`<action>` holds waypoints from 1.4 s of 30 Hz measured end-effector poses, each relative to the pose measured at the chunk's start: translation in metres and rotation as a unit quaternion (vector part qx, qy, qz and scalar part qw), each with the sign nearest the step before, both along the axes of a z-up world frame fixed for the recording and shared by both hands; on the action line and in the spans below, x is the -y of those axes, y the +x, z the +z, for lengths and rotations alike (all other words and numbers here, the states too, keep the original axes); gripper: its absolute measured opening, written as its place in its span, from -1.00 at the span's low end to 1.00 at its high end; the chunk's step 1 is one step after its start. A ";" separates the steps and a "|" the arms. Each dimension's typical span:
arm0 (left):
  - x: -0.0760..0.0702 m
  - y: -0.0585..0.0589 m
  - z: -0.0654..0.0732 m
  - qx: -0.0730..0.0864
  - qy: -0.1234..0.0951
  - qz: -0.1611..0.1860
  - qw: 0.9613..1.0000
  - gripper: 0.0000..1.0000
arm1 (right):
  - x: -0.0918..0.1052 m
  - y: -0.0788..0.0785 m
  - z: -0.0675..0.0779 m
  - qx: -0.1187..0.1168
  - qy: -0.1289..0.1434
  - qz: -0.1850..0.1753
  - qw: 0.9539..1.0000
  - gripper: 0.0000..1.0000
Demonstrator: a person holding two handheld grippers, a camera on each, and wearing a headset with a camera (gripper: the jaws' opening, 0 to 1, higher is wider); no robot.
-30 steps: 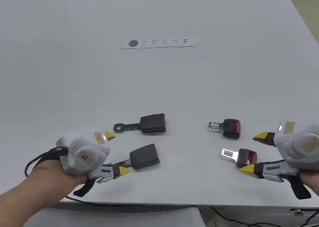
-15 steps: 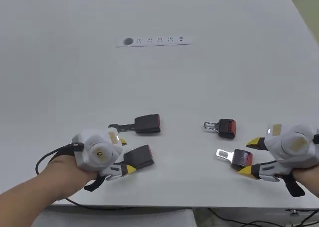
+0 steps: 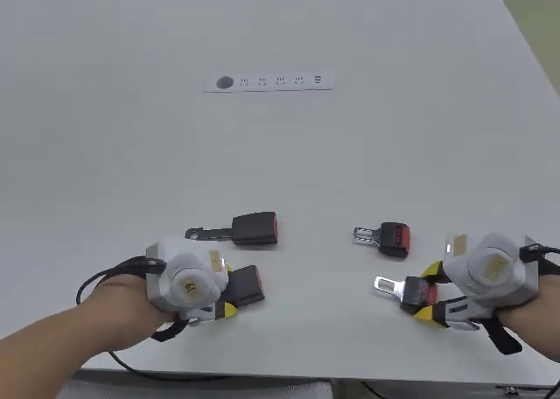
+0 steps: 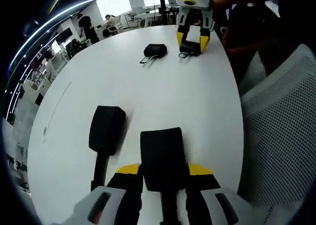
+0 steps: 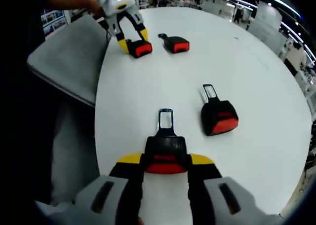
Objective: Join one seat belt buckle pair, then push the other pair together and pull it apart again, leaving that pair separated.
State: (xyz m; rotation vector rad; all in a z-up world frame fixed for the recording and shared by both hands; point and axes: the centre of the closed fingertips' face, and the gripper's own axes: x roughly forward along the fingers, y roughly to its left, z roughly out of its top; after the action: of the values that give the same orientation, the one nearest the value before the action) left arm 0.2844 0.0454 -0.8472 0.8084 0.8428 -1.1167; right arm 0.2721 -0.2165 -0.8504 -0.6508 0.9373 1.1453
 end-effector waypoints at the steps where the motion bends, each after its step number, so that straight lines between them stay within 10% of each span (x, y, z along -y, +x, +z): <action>1: 0.001 0.000 0.000 0.001 0.003 -0.014 1.000 -0.31 | 0.000 0.000 0.000 -0.002 -0.002 0.005 1.000 -0.32; 14: 0.002 -0.003 -0.003 -0.033 0.035 -0.106 0.993 -0.32 | -0.004 0.004 -0.003 0.019 -0.044 0.090 0.995 -0.32; 22: 0.005 -0.006 -0.004 -0.038 0.067 -0.134 0.988 -0.33 | -0.014 0.005 -0.002 0.016 -0.032 0.092 0.995 -0.33; 42: 0.003 -0.006 -0.005 -0.036 0.068 -0.136 0.988 -0.33 | -0.097 0.001 -0.001 0.032 0.032 0.086 0.995 -0.32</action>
State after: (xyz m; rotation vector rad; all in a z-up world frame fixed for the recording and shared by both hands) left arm 0.2783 0.0419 -0.8522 1.0243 0.8948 -1.3466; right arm 0.2734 -0.1192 -0.8511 -0.7219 0.7986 1.2942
